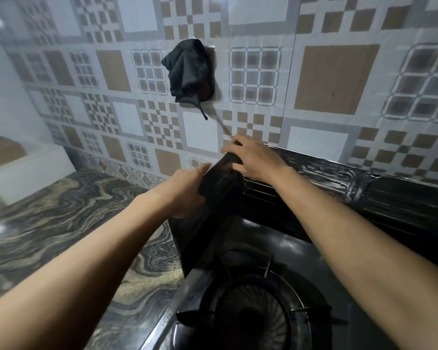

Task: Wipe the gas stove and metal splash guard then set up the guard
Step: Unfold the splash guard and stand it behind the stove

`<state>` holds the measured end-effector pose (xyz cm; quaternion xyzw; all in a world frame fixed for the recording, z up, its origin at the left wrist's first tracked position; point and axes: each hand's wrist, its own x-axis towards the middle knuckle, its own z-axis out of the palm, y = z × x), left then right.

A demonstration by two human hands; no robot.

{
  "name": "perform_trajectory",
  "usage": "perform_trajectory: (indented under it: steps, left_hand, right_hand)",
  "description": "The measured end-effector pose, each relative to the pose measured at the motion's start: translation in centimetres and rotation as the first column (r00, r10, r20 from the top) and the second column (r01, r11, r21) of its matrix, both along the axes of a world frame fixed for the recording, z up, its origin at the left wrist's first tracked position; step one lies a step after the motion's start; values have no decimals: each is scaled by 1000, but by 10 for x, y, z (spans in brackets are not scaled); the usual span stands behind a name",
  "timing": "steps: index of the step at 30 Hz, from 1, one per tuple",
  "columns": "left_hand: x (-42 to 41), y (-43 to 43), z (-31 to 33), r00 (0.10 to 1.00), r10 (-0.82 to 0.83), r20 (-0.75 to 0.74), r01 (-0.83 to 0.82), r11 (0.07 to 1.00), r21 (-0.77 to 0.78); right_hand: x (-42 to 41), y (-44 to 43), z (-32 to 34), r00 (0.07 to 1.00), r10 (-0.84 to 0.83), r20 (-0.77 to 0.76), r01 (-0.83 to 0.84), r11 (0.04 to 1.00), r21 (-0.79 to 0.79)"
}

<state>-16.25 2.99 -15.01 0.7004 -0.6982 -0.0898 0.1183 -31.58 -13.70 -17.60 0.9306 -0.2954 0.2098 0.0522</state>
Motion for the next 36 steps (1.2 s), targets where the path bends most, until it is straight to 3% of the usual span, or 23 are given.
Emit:
perform_trajectory:
  steps: [3, 7, 11, 22, 32, 36]
  left_hand:
    - [5, 5, 2, 1000, -9, -25, 11, 996, 85]
    - [4, 7, 3, 1000, 24, 1, -24, 995, 97]
    - [-2, 9, 3, 999, -11, 39, 9, 998, 66]
    - [7, 9, 1, 998, -19, 58, 19, 1000, -10]
    - [2, 17, 2, 994, -82, 76, 94, 983, -161]
    - [-1, 18, 4, 988, -72, 137, 87, 990, -108]
  right_hand:
    - [-3, 0, 0, 1000, -22, -3, 22, 999, 24]
    - [-1, 7, -11, 989, -73, -126, 67, 997, -48]
    - [6, 1, -28, 995, -93, -38, 86, 985, -149]
    - [-3, -3, -30, 999, -32, -41, 29, 997, -65]
    - [8, -5, -40, 996, -93, -3, 92, 984, -153]
    - [2, -3, -39, 998, -49, -34, 46, 994, -97]
